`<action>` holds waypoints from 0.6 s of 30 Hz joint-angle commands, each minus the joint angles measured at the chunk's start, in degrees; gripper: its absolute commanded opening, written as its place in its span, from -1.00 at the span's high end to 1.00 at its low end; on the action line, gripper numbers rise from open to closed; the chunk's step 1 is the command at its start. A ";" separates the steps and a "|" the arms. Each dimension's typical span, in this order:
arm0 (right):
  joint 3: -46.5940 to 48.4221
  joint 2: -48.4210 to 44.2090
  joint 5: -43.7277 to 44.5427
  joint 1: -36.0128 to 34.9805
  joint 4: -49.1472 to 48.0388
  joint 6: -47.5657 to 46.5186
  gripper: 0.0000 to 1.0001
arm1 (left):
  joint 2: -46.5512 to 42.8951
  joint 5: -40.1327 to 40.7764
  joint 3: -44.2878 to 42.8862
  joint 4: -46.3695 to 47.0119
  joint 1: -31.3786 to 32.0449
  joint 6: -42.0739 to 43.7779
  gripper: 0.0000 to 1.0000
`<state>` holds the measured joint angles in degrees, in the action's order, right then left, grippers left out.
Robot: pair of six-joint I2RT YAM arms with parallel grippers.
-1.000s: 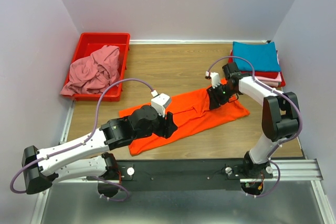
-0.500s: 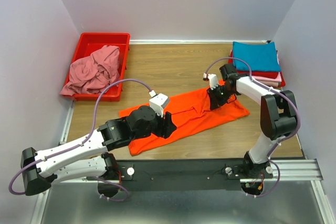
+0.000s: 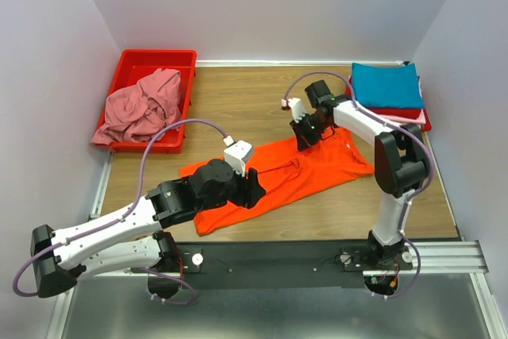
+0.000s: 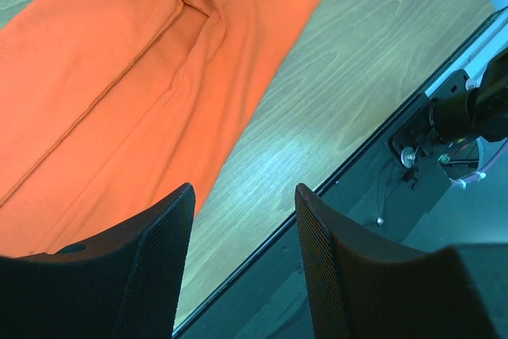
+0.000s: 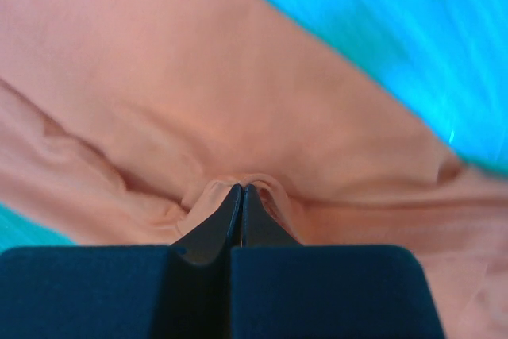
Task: Fold and stack the t-shirts
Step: Fold the tshirt
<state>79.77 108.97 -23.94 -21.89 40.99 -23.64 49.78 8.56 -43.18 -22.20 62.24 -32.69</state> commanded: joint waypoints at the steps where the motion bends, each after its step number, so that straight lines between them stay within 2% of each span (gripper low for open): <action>1: 7.66 6.15 3.11 -1.93 2.42 -1.50 0.92 | -0.91 1.81 0.90 -0.04 -0.54 -0.54 -0.23; 4: 13.72 10.90 3.55 -2.46 3.30 -1.59 0.86 | -0.65 1.73 0.99 0.05 -0.63 -0.45 -0.23; 5: 15.14 11.87 3.73 -2.63 3.57 -1.41 0.71 | -0.47 1.55 0.99 -0.04 -0.80 -0.45 -0.23; 7: 18.73 14.16 3.73 -2.54 4.79 -1.50 0.10 | -0.30 1.38 0.99 -0.13 -0.80 -0.36 -0.23; 8: 19.37 14.51 3.90 -2.54 5.06 -1.50 0.04 | -0.30 1.37 0.99 -0.13 -0.80 -0.36 -0.23; 14: 20.95 10.83 2.50 -2.54 5.33 -1.06 0.00 | -0.03 1.11 0.99 0.22 -0.98 -0.18 -0.23; 18: 19.64 6.70 4.69 -1.93 5.24 -0.53 0.01 | 0.32 1.11 0.73 -0.13 -0.89 -0.10 -0.23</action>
<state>98.91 120.88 -21.21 -24.21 44.99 -24.67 49.91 8.54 -42.65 -22.41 61.56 -32.69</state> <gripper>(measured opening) 0.499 0.617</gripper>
